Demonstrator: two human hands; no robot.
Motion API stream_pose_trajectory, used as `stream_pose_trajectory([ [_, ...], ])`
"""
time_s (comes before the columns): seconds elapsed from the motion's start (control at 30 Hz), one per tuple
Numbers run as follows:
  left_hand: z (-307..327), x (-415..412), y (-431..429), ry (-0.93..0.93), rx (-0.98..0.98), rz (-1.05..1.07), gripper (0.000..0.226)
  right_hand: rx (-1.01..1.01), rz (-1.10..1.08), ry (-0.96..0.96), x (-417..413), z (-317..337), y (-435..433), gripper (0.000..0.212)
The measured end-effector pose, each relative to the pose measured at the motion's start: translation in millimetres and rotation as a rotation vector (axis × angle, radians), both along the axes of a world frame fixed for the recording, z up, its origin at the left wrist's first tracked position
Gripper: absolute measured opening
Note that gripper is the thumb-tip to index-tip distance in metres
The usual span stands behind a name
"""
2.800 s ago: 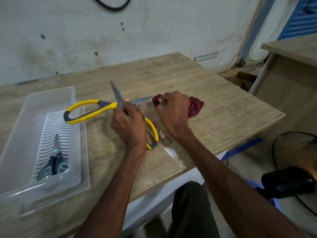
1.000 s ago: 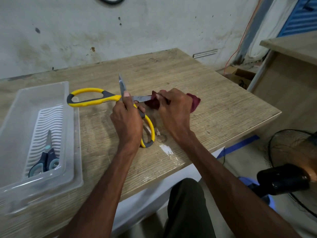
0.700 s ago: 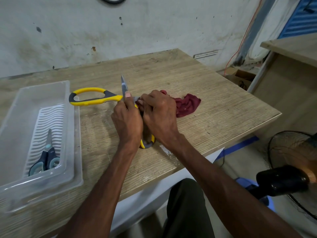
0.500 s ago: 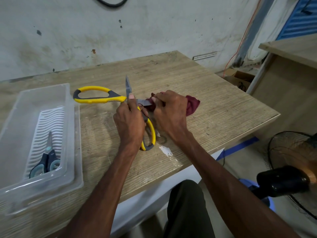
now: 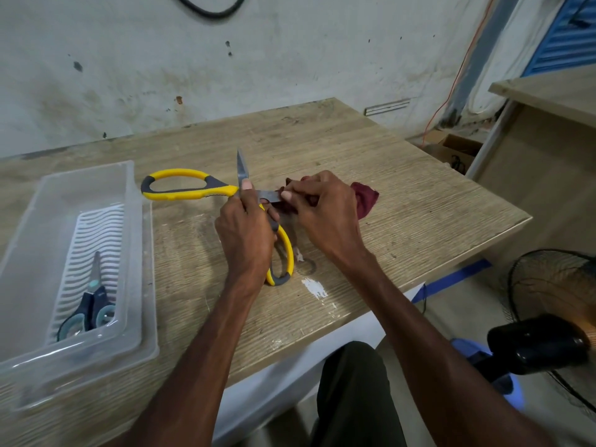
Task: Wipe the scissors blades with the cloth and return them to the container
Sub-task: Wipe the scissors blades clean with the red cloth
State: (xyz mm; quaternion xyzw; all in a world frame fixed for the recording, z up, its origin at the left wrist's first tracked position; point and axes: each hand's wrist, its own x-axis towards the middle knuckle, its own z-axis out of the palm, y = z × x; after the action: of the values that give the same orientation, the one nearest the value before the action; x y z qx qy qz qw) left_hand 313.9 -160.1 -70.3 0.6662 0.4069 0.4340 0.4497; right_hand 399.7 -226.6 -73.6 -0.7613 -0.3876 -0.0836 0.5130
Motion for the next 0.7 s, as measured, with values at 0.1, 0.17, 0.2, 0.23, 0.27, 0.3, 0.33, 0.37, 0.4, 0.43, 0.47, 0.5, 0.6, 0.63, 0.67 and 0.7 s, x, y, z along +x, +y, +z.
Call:
stream_pose_trajectory([
  [0.1, -2.6, 1.8, 2.1, 0.02, 0.0, 0.003, 0.055, 0.007, 0.016, -0.003, 0.0, -2.0, 5.6, 0.015],
  [0.17, -3.9, 1.4, 2.3, 0.047, 0.016, -0.002, 0.054, 0.043, 0.02, -0.004, -5.9, -4.0, 10.4, 0.012],
  [0.2, -3.9, 1.2, 2.0, 0.057, 0.017, -0.015, 0.054, 0.051, 0.027, -0.01, -10.1, -4.7, 13.0, 0.01],
  [0.23, -2.7, 0.7, 1.7, 0.071, 0.011, -0.023, 0.053, 0.048, 0.042, -0.019, -13.6, -4.6, 16.0, 0.009],
  [0.27, -1.2, 0.1, 1.3, 0.078, 0.004, -0.023, 0.053, 0.03, 0.057, -0.035, -15.9, -3.9, 18.9, 0.01],
  [0.3, -0.5, -0.2, 1.8, 0.084, -0.008, -0.015, 0.053, 0.002, 0.067, -0.057, -16.8, -1.9, 21.0, 0.01],
  [0.33, -0.3, -0.6, 2.1, 0.077, -0.008, -0.01, 0.054, -0.027, 0.069, -0.075, -16.1, 1.4, 21.8, 0.01],
  [0.37, 0.0, -0.2, 2.4, 0.078, -0.009, -0.01, 0.055, -0.045, 0.06, -0.081, -13.0, 4.4, 21.8, 0.01],
  [0.4, -0.7, 0.2, 2.5, 0.071, -0.001, -0.007, 0.055, -0.045, 0.037, -0.072, -8.1, 5.8, 19.8, 0.011],
  [0.43, -0.5, -0.1, 0.9, 0.069, -0.004, 0.005, 0.055, -0.031, 0.01, -0.058, -2.8, 5.1, 15.7, 0.011],
  [0.47, -0.5, 0.0, 0.7, 0.063, -0.005, 0.012, 0.054, -0.016, -0.016, -0.045, 1.0, 2.7, 10.6, 0.012],
  [0.5, -0.9, 0.7, 2.2, 0.057, -0.004, 0.021, 0.054, -0.02, -0.022, -0.045, 2.5, 0.1, 6.8, 0.012],
  [0.6, -3.3, 2.9, 4.6, 0.06, -0.008, 0.009, 0.054, -0.064, 0.001, -0.068, -4.5, -6.1, 5.9, 0.014],
  [0.63, -3.7, 3.3, 4.0, 0.065, -0.008, 0.005, 0.053, -0.058, 0.004, -0.08, -6.9, -5.2, 8.1, 0.013],
  [0.67, -3.4, 3.1, 3.8, 0.071, -0.001, 0.002, 0.053, -0.06, 0.001, -0.102, -8.3, -3.4, 11.1, 0.012],
  [0.7, -2.9, 2.5, 3.8, 0.087, 0.006, -0.008, 0.054, -0.069, -0.008, -0.124, -9.5, -1.9, 14.0, 0.012],
])
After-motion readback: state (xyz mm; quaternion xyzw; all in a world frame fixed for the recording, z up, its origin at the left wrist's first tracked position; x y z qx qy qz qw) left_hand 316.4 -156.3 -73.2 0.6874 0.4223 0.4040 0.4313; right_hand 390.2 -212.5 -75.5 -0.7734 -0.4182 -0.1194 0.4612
